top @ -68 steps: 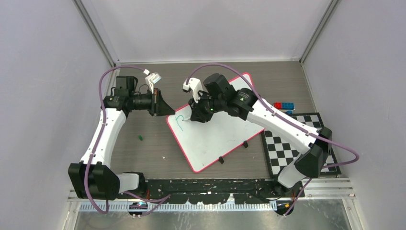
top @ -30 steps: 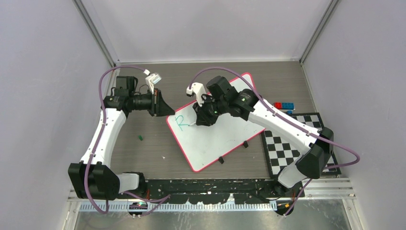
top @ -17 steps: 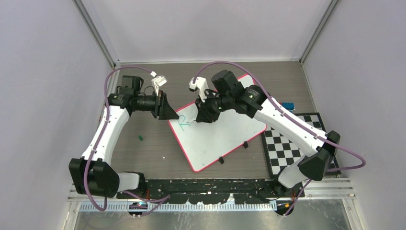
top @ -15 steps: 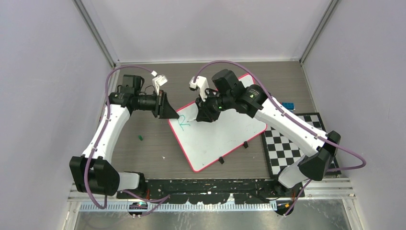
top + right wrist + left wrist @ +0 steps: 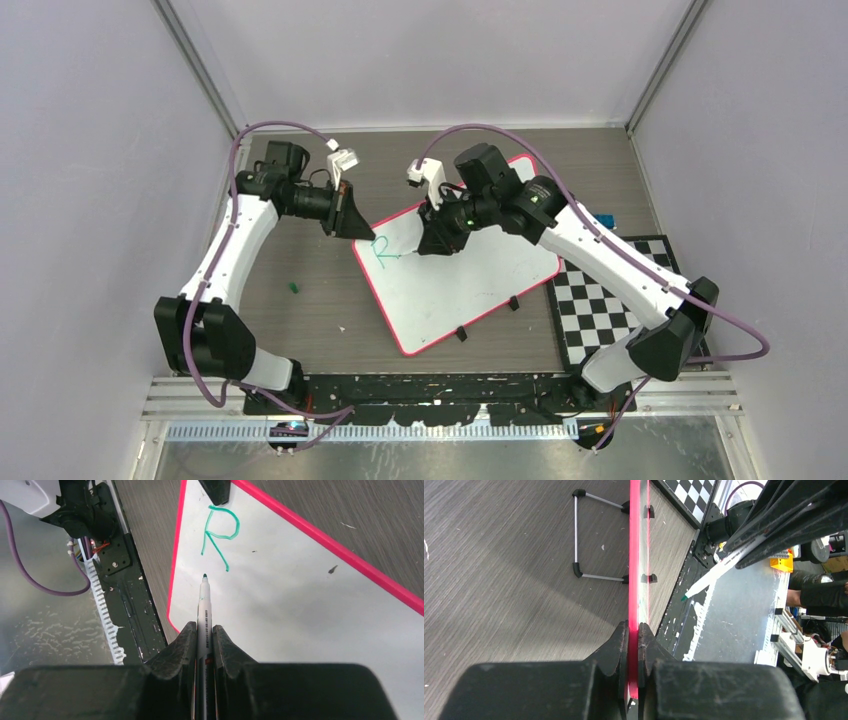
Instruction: Write a sentence on the whiteboard
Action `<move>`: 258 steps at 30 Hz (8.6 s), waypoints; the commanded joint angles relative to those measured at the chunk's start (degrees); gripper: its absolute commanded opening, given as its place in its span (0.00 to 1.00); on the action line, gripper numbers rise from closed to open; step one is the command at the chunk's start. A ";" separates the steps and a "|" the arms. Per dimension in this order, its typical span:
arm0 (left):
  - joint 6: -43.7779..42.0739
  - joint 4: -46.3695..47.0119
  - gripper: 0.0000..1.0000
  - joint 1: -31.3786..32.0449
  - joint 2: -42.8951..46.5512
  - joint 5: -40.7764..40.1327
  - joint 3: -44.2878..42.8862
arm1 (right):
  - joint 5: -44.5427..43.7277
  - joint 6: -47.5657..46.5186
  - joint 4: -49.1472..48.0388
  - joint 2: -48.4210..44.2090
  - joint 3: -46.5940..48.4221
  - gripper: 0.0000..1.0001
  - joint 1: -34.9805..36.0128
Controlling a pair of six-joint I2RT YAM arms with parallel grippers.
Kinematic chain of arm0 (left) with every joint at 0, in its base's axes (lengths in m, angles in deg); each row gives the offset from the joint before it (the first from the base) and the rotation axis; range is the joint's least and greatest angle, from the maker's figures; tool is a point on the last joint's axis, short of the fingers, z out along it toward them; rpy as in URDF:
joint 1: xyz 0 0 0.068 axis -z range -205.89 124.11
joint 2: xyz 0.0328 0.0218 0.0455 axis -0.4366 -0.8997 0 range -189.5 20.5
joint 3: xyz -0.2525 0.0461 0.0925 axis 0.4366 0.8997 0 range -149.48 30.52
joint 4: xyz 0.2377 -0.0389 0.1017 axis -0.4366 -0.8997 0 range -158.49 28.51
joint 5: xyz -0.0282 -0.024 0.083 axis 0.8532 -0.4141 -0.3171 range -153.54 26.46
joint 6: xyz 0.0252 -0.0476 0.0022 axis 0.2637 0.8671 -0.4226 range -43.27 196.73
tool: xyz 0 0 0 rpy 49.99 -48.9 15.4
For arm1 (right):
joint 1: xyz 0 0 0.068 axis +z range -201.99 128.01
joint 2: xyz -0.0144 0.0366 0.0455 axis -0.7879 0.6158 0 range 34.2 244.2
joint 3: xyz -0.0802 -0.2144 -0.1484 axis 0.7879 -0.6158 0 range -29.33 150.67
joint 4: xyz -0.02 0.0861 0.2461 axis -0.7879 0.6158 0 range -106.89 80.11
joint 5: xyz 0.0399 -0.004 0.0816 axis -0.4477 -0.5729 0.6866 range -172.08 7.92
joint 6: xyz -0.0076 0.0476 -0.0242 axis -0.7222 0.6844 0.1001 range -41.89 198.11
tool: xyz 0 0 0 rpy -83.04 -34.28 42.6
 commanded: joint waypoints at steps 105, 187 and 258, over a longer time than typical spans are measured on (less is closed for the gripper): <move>-2.59 -3.11 0.00 2.48 1.59 0.23 1.12 | -4.29 3.71 -5.82 -3.69 -3.05 0.00 -4.87; -2.12 -2.63 0.00 2.56 1.86 0.65 1.84 | -0.83 3.52 -5.88 -5.92 -5.03 0.00 -4.79; -2.06 -2.36 0.00 2.56 1.66 0.13 2.41 | -5.77 -0.30 -4.58 -4.05 -7.11 0.00 -8.09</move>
